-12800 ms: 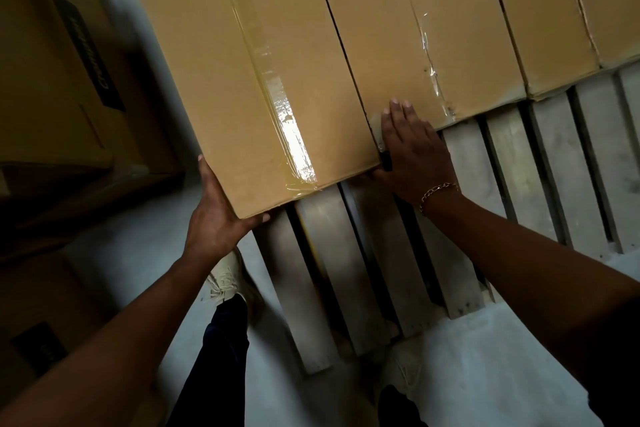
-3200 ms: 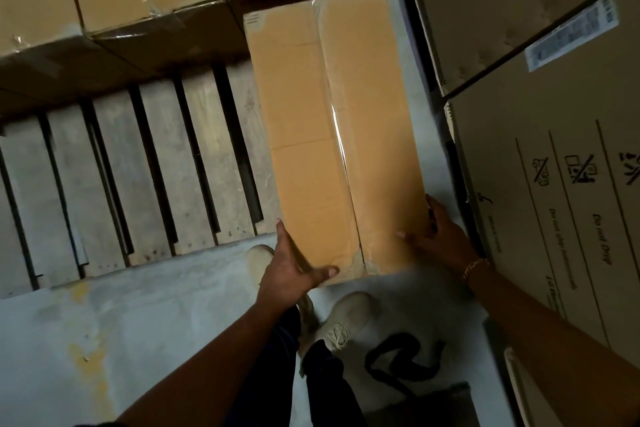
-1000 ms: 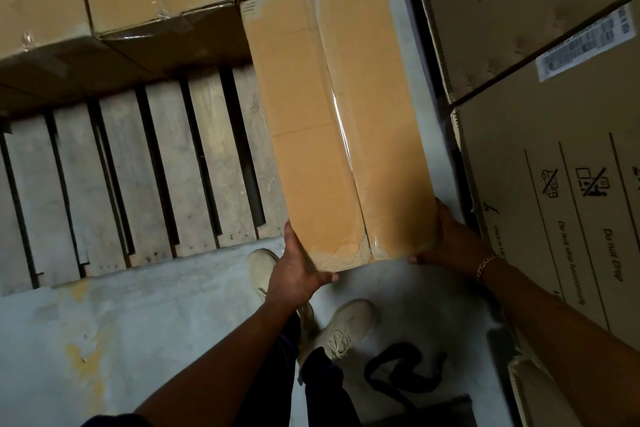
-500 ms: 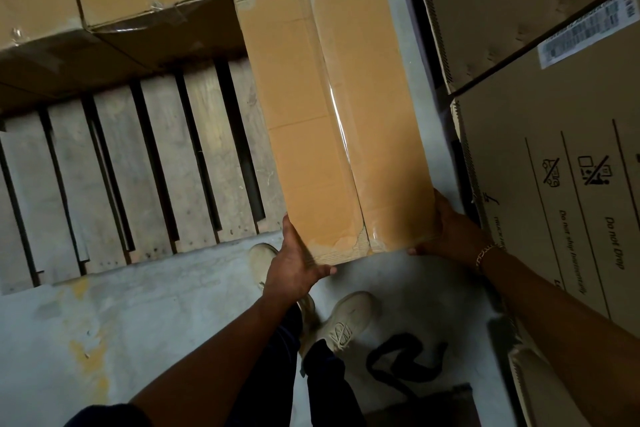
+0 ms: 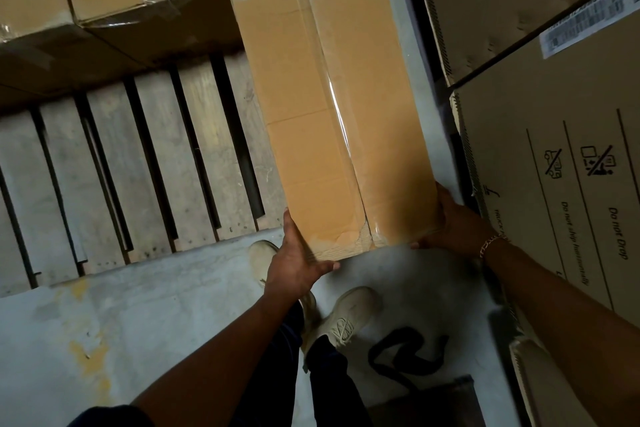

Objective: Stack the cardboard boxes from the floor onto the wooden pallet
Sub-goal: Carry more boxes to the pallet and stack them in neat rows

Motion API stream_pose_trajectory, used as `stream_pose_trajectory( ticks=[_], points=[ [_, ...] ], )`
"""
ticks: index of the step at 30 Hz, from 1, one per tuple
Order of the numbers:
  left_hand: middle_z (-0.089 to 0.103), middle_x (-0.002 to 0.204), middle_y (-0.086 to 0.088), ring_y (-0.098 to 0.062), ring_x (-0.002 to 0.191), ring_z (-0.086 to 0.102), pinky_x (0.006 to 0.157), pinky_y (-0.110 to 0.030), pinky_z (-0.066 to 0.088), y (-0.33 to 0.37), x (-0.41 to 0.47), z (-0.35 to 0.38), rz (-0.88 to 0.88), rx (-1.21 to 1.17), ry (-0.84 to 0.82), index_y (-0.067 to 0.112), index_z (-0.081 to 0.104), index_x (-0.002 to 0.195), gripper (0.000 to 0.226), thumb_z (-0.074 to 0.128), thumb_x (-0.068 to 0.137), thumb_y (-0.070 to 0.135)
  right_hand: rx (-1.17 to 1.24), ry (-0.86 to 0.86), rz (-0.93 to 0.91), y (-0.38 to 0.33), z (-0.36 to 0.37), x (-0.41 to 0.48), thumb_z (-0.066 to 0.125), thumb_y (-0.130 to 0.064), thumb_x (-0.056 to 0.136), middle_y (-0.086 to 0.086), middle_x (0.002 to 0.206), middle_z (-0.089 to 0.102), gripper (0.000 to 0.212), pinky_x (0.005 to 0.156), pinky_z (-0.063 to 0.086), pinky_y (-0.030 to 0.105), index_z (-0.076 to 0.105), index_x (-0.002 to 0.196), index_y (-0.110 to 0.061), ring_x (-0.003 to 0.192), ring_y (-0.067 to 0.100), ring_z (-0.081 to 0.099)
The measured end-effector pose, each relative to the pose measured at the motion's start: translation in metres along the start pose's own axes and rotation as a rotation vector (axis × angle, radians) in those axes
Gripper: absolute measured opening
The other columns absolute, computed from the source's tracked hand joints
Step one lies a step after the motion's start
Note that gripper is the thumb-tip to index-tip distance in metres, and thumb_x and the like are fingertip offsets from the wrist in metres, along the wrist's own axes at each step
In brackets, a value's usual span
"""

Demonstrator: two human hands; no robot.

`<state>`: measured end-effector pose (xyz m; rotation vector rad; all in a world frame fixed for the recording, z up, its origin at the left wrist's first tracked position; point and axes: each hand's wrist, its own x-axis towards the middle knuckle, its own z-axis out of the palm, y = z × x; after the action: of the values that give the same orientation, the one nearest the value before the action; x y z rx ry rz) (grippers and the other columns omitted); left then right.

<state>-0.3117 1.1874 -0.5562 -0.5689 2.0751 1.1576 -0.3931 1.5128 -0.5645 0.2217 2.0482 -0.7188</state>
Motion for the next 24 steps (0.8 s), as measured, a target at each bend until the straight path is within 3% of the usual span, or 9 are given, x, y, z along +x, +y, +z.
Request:
stream_pose_trajectory(
  ticks=[4, 8, 12, 17, 24],
  points=[
    [0.054, 0.148, 0.008, -0.028, 0.132, 0.056, 0.103, -0.047, 0.051, 0.0, 0.002, 0.001, 0.012, -0.005, 0.002, 0.036, -0.009, 0.159, 0.143, 0.096, 0.064, 0.043, 0.013, 0.0, -0.009, -0.003, -0.003, 0.0, 0.099, -0.042, 0.058, 0.008, 0.153, 0.049, 0.145, 0.11, 0.045, 0.041, -0.003, 0.162, -0.038, 0.133, 0.032, 0.054],
    [0.051, 0.152, 0.004, -0.029, 0.135, 0.054, 0.105, -0.053, 0.05, 0.0, 0.002, -0.001, -0.011, 0.014, -0.009, 0.041, -0.014, 0.158, 0.147, 0.097, 0.061, 0.045, 0.011, -0.012, 0.011, -0.007, -0.004, -0.002, 0.097, -0.059, 0.046, 0.007, 0.159, 0.041, 0.161, 0.115, 0.042, 0.046, -0.014, 0.161, -0.037, 0.138, 0.031, 0.05],
    [0.04, 0.162, -0.002, -0.032, 0.142, 0.048, 0.111, -0.048, 0.046, 0.004, 0.002, -0.014, -0.051, 0.061, -0.053, 0.041, -0.024, 0.157, 0.155, 0.098, 0.062, 0.041, 0.004, -0.001, 0.043, -0.012, -0.004, -0.007, 0.098, -0.036, 0.063, 0.008, 0.164, 0.034, 0.153, 0.117, 0.037, 0.046, -0.021, 0.159, -0.029, 0.142, 0.032, 0.046],
    [0.046, 0.158, -0.009, -0.034, 0.134, 0.056, 0.104, -0.053, 0.051, 0.004, 0.009, -0.019, 0.024, 0.144, -0.095, 0.039, -0.029, 0.154, 0.154, 0.096, 0.065, 0.042, -0.148, 0.002, 0.054, -0.017, -0.006, -0.005, 0.095, -0.037, 0.069, 0.015, 0.153, 0.049, 0.145, 0.103, 0.05, 0.045, -0.018, 0.161, -0.034, 0.126, 0.038, 0.058],
    [0.045, 0.159, -0.009, -0.034, 0.136, 0.054, 0.107, -0.05, 0.05, 0.002, 0.014, -0.02, 0.024, 0.173, -0.086, 0.04, -0.034, 0.152, 0.154, 0.095, 0.068, 0.04, -0.136, 0.017, 0.028, -0.012, -0.006, 0.0, 0.096, -0.039, 0.066, 0.013, 0.153, 0.05, 0.147, 0.105, 0.05, 0.052, -0.018, 0.158, -0.045, 0.127, 0.038, 0.059]
  ],
)
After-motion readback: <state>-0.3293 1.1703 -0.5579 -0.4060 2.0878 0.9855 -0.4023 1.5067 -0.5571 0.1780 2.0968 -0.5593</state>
